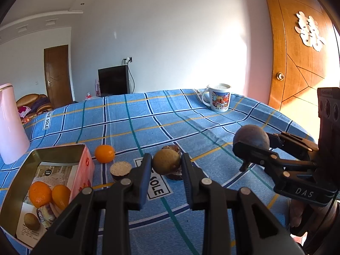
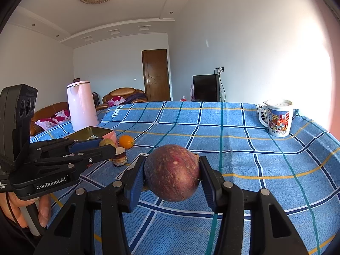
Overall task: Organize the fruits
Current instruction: 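Grasp the kiwi with the left tool while the right tool lifts the passion fruit, then carry the kiwi over the tin with the left tool while the right carries the passion fruit, then open the left tool over the tin while the right drops the passion fruit in, then grasp a brown round cake with the left tool while the right grasps a round biscuit jar, then lift the brown cake with the left tool while the right lifts the biscuit jar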
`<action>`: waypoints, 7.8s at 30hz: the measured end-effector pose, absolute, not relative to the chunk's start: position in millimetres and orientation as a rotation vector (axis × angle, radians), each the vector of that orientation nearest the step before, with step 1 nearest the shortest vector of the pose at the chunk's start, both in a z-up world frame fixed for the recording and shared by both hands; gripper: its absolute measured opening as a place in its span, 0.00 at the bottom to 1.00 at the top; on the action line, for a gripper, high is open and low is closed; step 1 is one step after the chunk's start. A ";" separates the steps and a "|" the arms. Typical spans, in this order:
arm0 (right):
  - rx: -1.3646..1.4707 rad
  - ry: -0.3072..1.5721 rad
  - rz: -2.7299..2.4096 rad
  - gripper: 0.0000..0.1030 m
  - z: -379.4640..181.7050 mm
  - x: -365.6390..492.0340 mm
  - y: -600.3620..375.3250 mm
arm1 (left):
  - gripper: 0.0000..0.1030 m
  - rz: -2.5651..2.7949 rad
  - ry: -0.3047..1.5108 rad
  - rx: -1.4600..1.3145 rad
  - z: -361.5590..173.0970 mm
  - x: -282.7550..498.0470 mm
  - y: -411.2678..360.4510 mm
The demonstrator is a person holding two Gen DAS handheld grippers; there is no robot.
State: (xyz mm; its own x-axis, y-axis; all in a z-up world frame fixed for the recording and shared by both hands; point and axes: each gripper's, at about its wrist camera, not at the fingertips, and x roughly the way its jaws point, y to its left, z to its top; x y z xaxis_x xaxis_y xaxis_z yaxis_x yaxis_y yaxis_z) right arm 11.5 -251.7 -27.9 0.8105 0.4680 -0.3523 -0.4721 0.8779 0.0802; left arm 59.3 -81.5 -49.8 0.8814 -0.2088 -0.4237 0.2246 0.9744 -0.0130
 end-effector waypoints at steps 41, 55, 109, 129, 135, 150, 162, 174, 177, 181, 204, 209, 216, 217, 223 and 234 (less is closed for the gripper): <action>-0.063 0.297 0.523 0.50 -10.4 1.9 -231.6 | 0.29 -0.161 0.300 0.060 -21.3 33.6 -60.3; -0.079 0.396 0.734 0.50 31.7 26.3 -146.7 | 0.29 0.035 0.339 -0.054 -15.5 38.2 44.7; -0.205 0.731 0.687 0.34 -35.2 91.7 -110.0 | 0.74 0.019 0.461 -0.096 -18.4 54.3 36.3; -0.032 0.663 0.346 0.35 -26.0 93.9 -251.0 | 0.67 -0.275 0.787 -0.012 -70.5 143.7 -102.4; -0.017 0.665 0.356 0.35 -27.4 95.6 -253.0 | 0.49 -0.317 0.866 -0.042 -83.4 159.0 -105.1; -0.027 0.621 0.382 0.35 -23.2 89.1 -251.4 | 0.43 -0.307 0.754 -0.084 -68.8 147.2 -93.9; -0.024 0.562 0.424 0.35 -17.9 79.9 -249.9 | 0.43 -0.260 0.644 -0.039 -57.0 132.9 -95.6; -0.017 0.495 0.445 0.35 -11.2 69.4 -253.1 | 0.43 -0.237 0.567 -0.011 -49.6 119.3 -97.1; -0.016 0.483 0.448 0.35 -10.3 67.0 -253.9 | 0.43 -0.230 0.552 -0.009 -48.3 116.6 -96.8; -0.015 0.473 0.450 0.35 -10.0 66.0 -254.3 | 0.43 -0.225 0.536 -0.007 -46.9 113.9 -96.4; -0.015 0.395 0.453 0.35 -4.7 52.6 -257.5 | 0.43 -0.193 0.443 0.016 -38.9 98.0 -96.8; -0.022 0.379 0.450 0.35 -3.8 49.0 -256.2 | 0.43 -0.185 0.419 0.028 -36.8 93.1 -98.1; -0.026 0.350 0.450 0.35 -2.1 43.9 -256.1 | 0.43 -0.172 0.388 0.043 -34.1 87.7 -99.7; -0.027 0.345 0.450 0.35 -1.8 42.7 -255.8 | 0.43 -0.172 0.385 0.043 -33.9 87.3 -99.5; -0.038 0.323 0.452 0.35 -0.2 37.6 -254.4 | 0.43 -0.161 0.357 0.058 -32.7 81.1 -101.9; -0.057 0.397 0.518 0.35 3.1 50.1 -229.9 | 0.43 -0.137 0.367 0.033 -27.5 73.7 -76.2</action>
